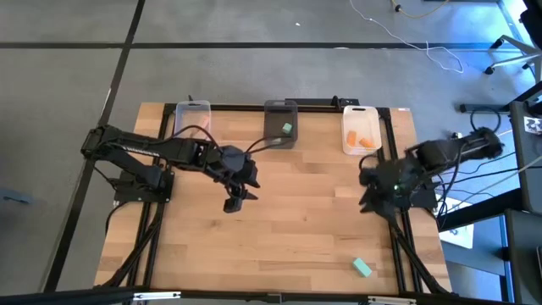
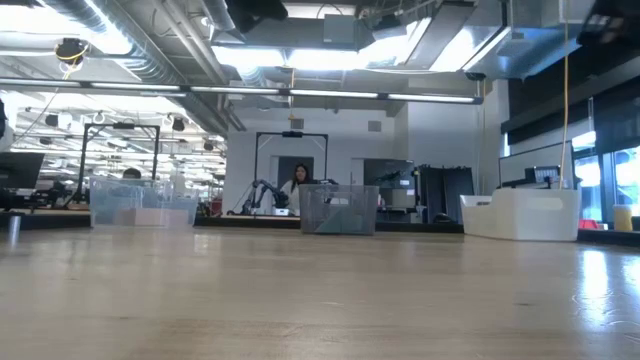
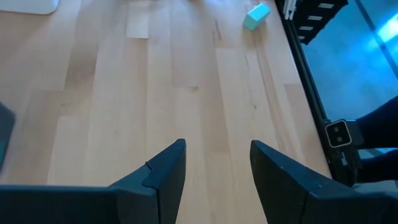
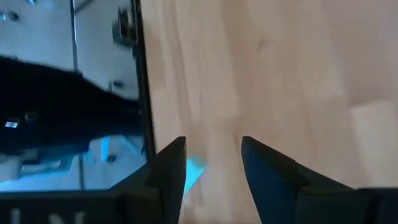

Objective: Sort & place blocks by color
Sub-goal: Put the blue block into the black bin

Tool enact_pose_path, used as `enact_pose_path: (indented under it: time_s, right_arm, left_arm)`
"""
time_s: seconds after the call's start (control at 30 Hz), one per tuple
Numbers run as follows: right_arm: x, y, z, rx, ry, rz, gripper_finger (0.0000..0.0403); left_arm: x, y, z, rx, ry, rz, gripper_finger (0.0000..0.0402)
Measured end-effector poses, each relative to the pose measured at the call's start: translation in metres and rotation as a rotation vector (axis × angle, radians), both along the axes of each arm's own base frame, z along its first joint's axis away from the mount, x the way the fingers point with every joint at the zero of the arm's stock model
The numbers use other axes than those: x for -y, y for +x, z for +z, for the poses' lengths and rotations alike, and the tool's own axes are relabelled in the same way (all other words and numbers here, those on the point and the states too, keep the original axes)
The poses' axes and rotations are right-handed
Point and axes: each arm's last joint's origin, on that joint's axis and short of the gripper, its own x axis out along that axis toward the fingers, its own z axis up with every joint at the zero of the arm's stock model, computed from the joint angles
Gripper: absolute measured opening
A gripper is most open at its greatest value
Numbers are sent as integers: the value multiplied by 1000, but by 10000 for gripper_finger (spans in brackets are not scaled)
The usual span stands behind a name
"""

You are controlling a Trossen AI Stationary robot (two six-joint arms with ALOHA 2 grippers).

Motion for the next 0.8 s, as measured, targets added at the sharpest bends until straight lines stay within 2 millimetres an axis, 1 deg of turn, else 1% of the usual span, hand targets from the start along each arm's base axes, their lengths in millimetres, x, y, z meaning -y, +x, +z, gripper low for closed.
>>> enact_pose_path:
  time_s: [0.17,0.27,0.37,0.43,0.53,0.8]
  right_arm:
    - [-32,6,-13,-168,41,26,157]
    - [-51,7,-21,-309,93,10,157]
    - [-67,7,-29,-459,140,-54,157]
    - [-76,8,-33,-525,158,-114,157]
    - [-88,12,-40,-569,169,-155,157]
    - [-117,31,-57,-555,191,-104,157]
  left_arm:
    - [5,-1,0,-2,1,-13,170]
    - [6,-1,0,-4,1,-19,170]
    - [6,-1,0,-4,1,-19,170]
    - [6,-1,0,-3,5,-21,170]
    - [6,-1,0,-3,7,-23,170]
    - [7,-1,0,-3,9,-28,170]
